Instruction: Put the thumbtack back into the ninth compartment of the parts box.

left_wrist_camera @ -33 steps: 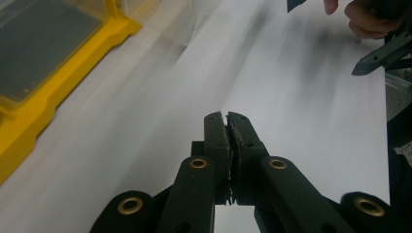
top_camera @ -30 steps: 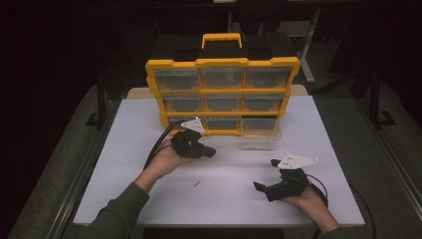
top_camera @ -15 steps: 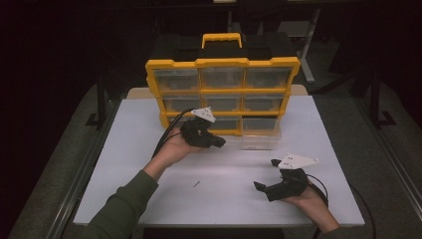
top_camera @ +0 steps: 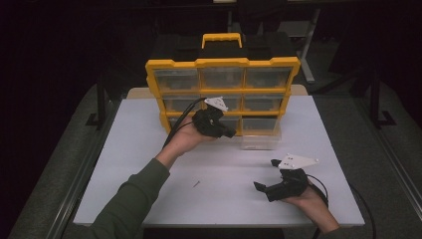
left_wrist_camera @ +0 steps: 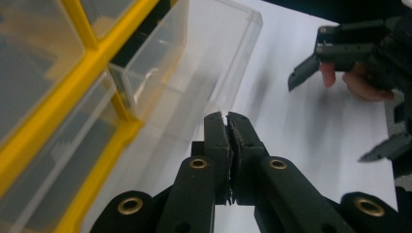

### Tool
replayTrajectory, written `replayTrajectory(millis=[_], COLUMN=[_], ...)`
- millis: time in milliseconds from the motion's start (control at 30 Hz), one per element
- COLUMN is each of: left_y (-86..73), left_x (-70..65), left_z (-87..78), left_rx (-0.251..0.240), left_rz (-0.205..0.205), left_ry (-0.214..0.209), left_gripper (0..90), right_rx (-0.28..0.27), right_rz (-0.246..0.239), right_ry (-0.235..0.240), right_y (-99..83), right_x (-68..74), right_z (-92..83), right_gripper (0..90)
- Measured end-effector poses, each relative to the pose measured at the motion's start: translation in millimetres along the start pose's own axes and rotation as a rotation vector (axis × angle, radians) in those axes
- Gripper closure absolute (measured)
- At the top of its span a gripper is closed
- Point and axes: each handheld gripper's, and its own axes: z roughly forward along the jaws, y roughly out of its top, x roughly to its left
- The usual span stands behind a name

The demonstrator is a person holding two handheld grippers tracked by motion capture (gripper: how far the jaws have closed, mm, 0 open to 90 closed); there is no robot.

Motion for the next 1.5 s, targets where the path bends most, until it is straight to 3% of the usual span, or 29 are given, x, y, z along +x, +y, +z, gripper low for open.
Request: replayTrajectory(millis=[533,1033,1233,1500], left_y=[33.4,36.0,36.3,34.9], left_x=[4.8,10.4,10.8,8.9], left_z=[30.8,63.0,62.8,46.2], left_rx=[0.020,0.050,0.043,0.032], left_rz=[0.041,0.039,0.030,0.018], left_ry=[0.013,0.003,0.004,0.013], left_gripper=[87.5,87.3,81.1,71.7], right_rx=[0.001,-0.004,-0.005,-0.004], right_rz=[-0.001,0.004,0.004,0.003], right_ry=[0.001,0.003,0.005,0.004], right_y=[-0.2,-0.3,-0.5,-0.6], right_x=[0.4,0.0,-0.1,-0.1], right_z=[-0.1,-1.1,-1.4,-1.3], right_gripper=[0.0,0.0,0.0,0.0])
